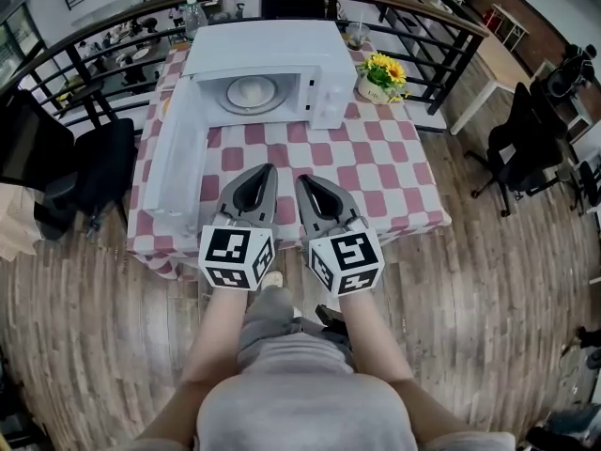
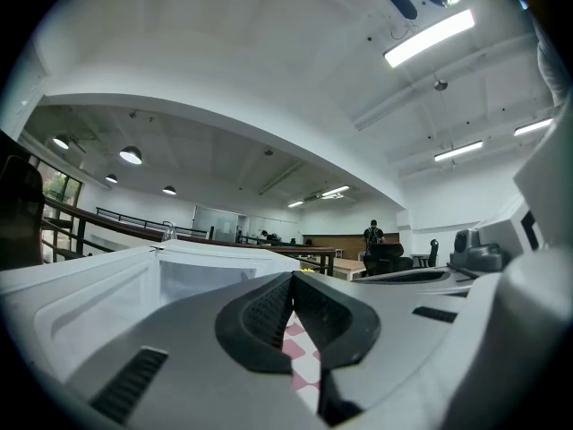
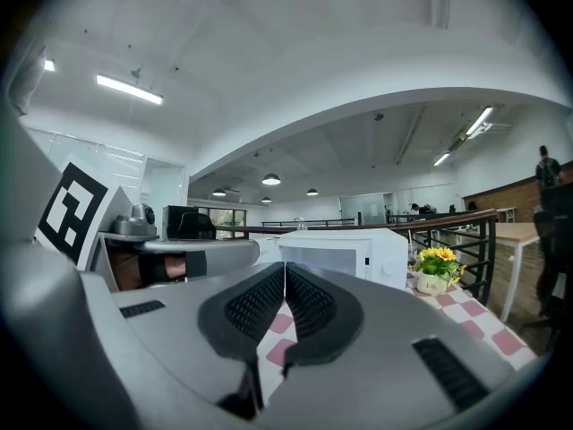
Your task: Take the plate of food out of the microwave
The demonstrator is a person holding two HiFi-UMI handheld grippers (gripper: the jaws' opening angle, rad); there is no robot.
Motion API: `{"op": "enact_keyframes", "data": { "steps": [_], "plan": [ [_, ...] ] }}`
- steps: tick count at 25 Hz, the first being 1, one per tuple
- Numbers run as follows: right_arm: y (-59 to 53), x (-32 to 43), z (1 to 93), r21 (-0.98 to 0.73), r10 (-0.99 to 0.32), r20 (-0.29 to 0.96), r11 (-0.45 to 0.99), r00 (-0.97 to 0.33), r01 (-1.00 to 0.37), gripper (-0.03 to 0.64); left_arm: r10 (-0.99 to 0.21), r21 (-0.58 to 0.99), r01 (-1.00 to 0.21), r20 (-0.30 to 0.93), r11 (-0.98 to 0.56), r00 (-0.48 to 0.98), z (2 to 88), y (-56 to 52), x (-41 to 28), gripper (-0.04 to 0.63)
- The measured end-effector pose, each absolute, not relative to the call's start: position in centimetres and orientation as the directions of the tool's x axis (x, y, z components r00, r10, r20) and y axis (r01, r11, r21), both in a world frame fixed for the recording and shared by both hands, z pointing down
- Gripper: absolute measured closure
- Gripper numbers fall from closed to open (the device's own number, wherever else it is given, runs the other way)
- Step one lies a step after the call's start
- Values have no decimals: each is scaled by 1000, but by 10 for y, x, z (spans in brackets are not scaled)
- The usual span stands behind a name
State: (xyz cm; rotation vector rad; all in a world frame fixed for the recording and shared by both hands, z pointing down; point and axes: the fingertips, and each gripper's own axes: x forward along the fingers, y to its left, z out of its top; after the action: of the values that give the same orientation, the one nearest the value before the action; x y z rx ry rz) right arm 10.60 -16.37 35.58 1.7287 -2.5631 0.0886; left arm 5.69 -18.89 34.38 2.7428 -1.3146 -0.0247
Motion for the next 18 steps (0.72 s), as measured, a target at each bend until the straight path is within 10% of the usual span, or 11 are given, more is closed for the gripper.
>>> {"op": "enact_keyframes", "data": {
  "steps": [18],
  "plan": [
    [-247,123,372,-24,-888,108,447,-447,-894,589,-811,141,-808,51,-572,583,363,-274,73,591]
  ]
}}
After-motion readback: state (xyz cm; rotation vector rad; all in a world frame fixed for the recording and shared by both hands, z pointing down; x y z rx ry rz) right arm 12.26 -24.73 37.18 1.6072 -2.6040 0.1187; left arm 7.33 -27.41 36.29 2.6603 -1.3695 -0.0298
